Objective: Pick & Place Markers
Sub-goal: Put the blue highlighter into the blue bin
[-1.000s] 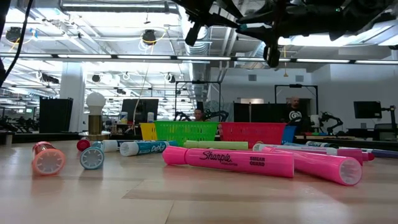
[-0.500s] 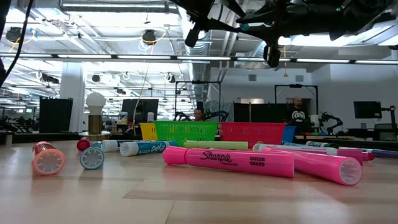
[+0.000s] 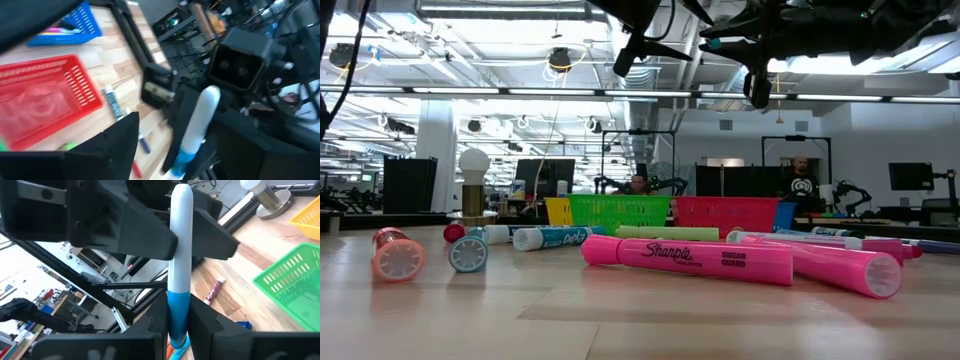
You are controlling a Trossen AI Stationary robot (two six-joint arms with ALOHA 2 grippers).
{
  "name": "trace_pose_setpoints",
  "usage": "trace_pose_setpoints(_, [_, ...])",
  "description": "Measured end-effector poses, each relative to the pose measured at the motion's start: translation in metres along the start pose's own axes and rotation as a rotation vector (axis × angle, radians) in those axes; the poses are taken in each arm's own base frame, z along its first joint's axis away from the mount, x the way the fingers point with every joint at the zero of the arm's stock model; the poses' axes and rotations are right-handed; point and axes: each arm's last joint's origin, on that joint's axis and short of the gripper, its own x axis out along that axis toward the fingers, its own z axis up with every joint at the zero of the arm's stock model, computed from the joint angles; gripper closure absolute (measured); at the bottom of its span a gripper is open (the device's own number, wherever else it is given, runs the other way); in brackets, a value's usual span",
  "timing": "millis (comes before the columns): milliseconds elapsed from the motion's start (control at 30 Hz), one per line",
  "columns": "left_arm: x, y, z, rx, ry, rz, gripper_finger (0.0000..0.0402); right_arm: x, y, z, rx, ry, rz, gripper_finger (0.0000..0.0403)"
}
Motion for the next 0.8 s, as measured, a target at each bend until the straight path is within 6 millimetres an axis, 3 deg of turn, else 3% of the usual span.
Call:
trace_pose_setpoints(200, [-0.014,-0.006,0.006,0.061,-0.012,-0.016,0.0159,-0.001,-0.004,0.000,0.009,0.019,-0.033,0.0366])
trace_pose_setpoints(433, [-0.047,-0.018,0.022,0.175,-0.103,-0.013,0.0160,-0.004,-0.017,0.007,0.015,0.008,-0.077,0.0366])
trace_pose_setpoints(800, [-0.086,-0.010,0.029,0.305,-0.156,0.217,0.0163,-0.025,-0.064,0.024,0.014,0.051,-0.290,0.0366])
